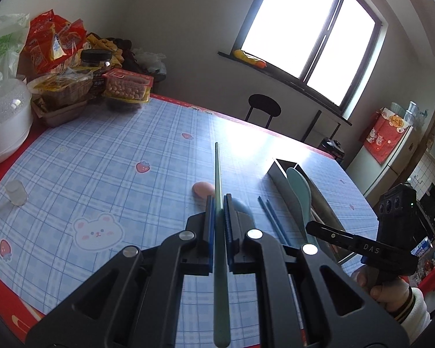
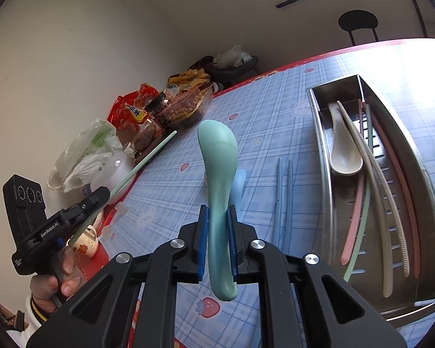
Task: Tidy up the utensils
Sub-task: 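Carry the green chopstick and green spoon toward the steel tray with both tools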
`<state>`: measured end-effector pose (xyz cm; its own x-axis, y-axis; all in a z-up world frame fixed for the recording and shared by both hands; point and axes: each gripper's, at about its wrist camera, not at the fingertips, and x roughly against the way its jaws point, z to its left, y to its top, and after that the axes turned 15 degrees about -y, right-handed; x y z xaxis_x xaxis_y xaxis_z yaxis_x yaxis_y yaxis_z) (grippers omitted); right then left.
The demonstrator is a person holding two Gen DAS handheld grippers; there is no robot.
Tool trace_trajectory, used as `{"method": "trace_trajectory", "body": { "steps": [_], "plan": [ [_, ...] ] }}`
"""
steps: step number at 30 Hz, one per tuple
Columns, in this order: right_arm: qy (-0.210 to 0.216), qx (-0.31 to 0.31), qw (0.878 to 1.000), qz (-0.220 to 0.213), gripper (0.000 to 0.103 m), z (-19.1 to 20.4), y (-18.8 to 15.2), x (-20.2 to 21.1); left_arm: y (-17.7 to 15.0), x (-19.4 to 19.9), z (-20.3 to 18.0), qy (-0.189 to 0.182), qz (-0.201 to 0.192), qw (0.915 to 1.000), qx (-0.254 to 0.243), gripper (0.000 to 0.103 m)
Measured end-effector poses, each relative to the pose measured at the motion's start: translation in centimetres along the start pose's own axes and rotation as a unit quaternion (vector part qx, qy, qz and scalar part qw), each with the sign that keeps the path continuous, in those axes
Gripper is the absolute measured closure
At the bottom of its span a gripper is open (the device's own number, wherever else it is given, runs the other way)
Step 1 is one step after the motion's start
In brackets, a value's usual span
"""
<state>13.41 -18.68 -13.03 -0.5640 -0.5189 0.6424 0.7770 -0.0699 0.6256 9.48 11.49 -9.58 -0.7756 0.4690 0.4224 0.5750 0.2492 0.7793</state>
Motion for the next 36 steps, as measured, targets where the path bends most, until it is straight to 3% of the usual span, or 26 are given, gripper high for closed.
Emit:
{"method": "trace_trajectory", "body": {
  "steps": [9, 18, 25, 36],
  "plan": [
    [-0.014, -0.028, 0.999, -0.029, 0.09, -4.9, 1.5, 2.8, 1.9, -3.5, -5.3, -0.019, 0.008, 0.9992, -0.033, 0.093],
    [-0.059, -0.031, 0.998, -0.02, 0.09, -9.2, 2.3, 3.5, 2.1, -11.5, -9.6, -0.041, 0.053, 0.997, -0.039, 0.093],
    [-0.07, -0.038, 0.997, -0.011, 0.09, -10.9, 2.0, 3.3, 1.0, -17.8, -10.8, -0.038, 0.091, 0.995, -0.018, 0.093],
    [-0.067, -0.053, 0.996, -0.001, 0.09, -11.9, 1.9, 2.4, -0.1, -22.1, -11.2, -0.018, 0.124, 0.9921, -0.01, 0.093]
  ]
}}
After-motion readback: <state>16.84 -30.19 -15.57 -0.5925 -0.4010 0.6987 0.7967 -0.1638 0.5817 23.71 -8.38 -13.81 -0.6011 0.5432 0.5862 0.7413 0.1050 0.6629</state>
